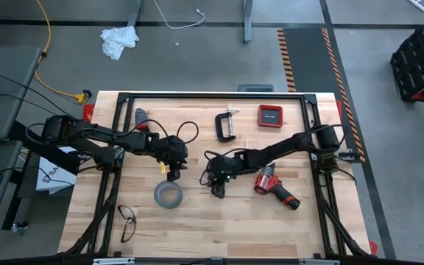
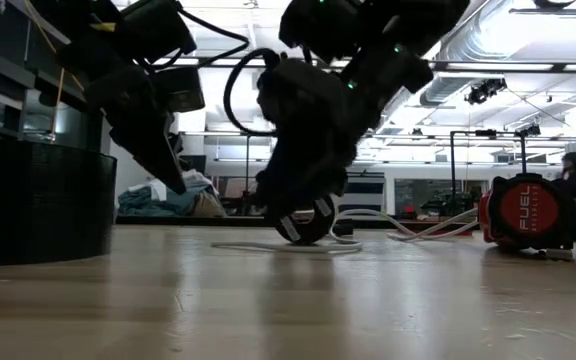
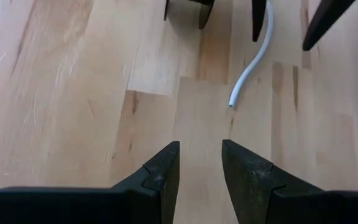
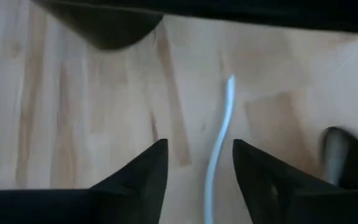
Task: Coil cords
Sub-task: Coil the white wire onto the black spool
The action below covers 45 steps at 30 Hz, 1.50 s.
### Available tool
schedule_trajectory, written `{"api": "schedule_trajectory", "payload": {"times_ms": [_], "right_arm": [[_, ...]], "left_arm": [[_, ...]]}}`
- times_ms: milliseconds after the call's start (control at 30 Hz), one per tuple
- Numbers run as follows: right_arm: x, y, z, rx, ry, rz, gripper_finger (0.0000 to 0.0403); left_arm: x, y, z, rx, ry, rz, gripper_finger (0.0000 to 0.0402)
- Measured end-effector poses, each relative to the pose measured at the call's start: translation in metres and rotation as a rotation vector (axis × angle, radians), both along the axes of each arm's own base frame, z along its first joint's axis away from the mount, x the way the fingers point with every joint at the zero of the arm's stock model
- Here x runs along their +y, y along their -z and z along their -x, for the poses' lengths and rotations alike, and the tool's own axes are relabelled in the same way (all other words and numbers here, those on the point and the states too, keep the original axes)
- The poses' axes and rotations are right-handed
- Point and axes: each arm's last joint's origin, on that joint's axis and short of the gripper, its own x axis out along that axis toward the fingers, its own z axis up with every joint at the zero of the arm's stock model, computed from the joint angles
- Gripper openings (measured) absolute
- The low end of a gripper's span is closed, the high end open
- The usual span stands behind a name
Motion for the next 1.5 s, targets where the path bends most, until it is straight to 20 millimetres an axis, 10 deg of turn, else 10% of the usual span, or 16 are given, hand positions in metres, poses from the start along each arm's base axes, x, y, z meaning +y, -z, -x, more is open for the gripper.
{"api": "schedule_trajectory", "payload": {"times_ms": [1500], "right_arm": [[0.04,0.04,0.013,0.143,-0.012,0.23,0.0129]], "left_arm": [[0.0,0.0,0.0,0.002,-0.019,0.012,0.0115]]}}
